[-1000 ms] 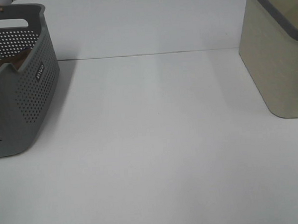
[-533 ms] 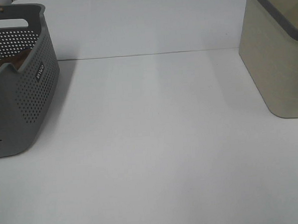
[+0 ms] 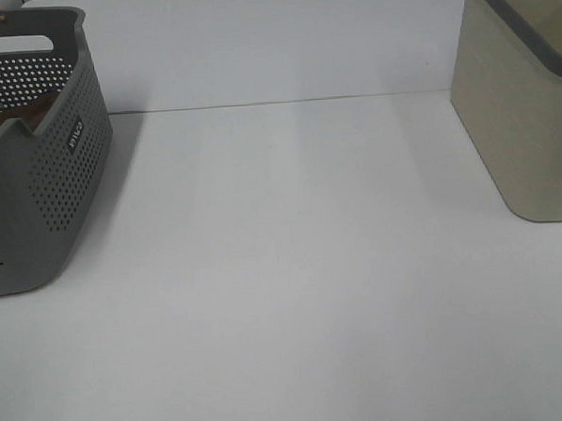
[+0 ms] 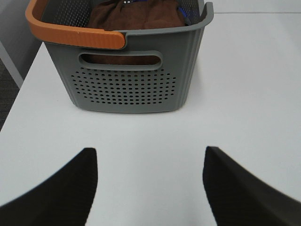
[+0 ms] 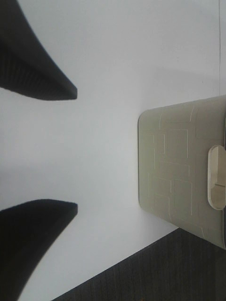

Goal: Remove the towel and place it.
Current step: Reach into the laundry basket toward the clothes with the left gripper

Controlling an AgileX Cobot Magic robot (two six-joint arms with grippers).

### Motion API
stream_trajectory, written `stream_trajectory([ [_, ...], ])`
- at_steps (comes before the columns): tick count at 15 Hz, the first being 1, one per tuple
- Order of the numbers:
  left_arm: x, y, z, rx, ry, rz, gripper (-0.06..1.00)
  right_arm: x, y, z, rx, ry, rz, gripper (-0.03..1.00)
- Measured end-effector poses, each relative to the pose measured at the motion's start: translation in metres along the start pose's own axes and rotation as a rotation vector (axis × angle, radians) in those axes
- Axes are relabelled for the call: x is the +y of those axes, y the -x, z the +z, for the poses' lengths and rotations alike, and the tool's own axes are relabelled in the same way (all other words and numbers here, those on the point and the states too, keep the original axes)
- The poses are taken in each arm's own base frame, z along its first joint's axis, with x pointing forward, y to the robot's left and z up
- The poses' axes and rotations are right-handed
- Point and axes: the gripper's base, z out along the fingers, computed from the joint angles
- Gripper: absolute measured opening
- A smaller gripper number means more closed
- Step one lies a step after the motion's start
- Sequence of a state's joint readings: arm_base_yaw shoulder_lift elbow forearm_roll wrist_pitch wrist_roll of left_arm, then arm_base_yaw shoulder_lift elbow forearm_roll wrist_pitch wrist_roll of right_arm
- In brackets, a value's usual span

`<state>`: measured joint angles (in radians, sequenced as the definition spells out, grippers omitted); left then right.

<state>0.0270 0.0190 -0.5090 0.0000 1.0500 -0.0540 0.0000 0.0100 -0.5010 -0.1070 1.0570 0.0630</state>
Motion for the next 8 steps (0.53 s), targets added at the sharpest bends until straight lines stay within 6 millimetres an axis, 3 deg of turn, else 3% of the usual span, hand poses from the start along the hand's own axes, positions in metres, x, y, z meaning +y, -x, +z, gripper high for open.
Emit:
stream_trajectory([
  [1,0.0,0.004,-0.002,-0.016,-0.001,-0.001,0.62,0.0,0.0,0.0,0.0,0.0,0.0,0.59],
  [4,0.002,0.053,0.007,-0.28,0.047,0.056,0.62,0.0,0.0,0.0,0.0,0.0,0.0,0.59],
  [7,0.001,0.1,0.049,-0.354,0.076,0.124,0.62,0.0,0.0,0.0,0.0,0.0,0.0,0.59],
  [8,0.001,0.107,0.059,-0.338,0.073,0.12,0.62,0.0,0.0,0.0,0.0,0.0,0.0,0.59],
])
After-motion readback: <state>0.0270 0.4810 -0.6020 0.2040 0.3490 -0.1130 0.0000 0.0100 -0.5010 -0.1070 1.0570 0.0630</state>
